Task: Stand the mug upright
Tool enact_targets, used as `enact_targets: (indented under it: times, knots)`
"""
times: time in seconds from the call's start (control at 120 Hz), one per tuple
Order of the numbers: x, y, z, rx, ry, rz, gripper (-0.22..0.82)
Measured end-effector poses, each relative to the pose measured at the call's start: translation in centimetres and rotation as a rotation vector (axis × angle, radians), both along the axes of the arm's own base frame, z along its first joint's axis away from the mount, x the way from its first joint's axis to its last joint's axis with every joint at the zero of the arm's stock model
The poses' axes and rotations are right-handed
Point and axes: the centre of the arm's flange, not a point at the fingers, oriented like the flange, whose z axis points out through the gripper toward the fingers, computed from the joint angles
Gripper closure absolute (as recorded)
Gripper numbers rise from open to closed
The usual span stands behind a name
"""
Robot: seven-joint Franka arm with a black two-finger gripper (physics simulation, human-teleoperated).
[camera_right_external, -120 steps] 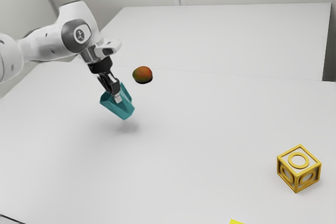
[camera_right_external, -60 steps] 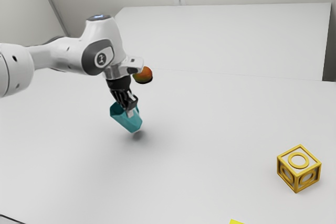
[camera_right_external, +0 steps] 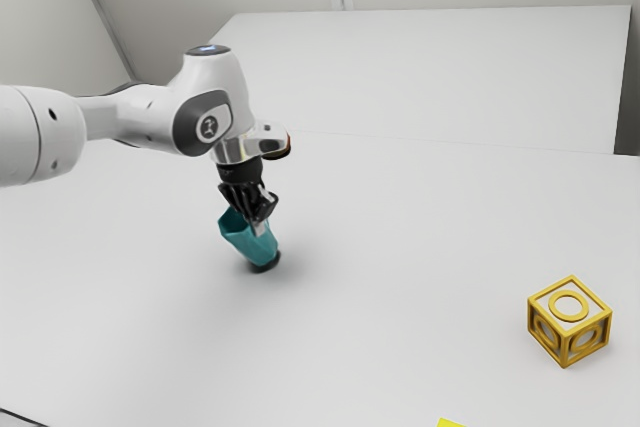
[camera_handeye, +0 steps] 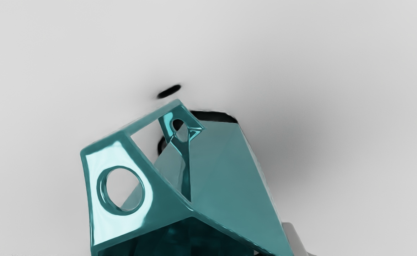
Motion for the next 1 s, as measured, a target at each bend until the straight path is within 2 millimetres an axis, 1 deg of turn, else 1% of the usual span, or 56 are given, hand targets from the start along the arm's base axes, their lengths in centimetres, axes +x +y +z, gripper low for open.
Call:
enact_targets:
  times: [0.325, 0.4, 0.442, 0.558, 0.608, 0.667, 0.775, 0.9, 0.942, 1.0]
  knots:
    - [-0.1, 0.2, -1.8, 0.007, 0.057, 0.067, 0.78]
    - [-0.1, 0.2, -2.0, 0.008, 0.062, 0.078, 0.76]
    - [-0.1, 0.2, -2.0, 0.008, 0.063, 0.083, 0.71]
    - [-0.2, 0.0, -1.6, 0.011, 0.055, 0.094, 0.46]
    - [-0.2, 0.0, -1.2, 0.013, 0.049, 0.098, 0.37]
    - [-0.3, -0.2, 0.0, 0.019, 0.029, 0.100, 0.28]
    - [-0.9, -1.2, 3.5, 0.038, -0.026, 0.091, 0.17]
    - [-1.3, -2.0, 8.3, 0.051, -0.093, 0.093, 0.09]
    - [-1.0, -2.2, 10.0, 0.047, -0.113, 0.096, 0.08]
    - [-0.2, -2.3, 12.8, 0.038, -0.147, 0.100, 0.06]
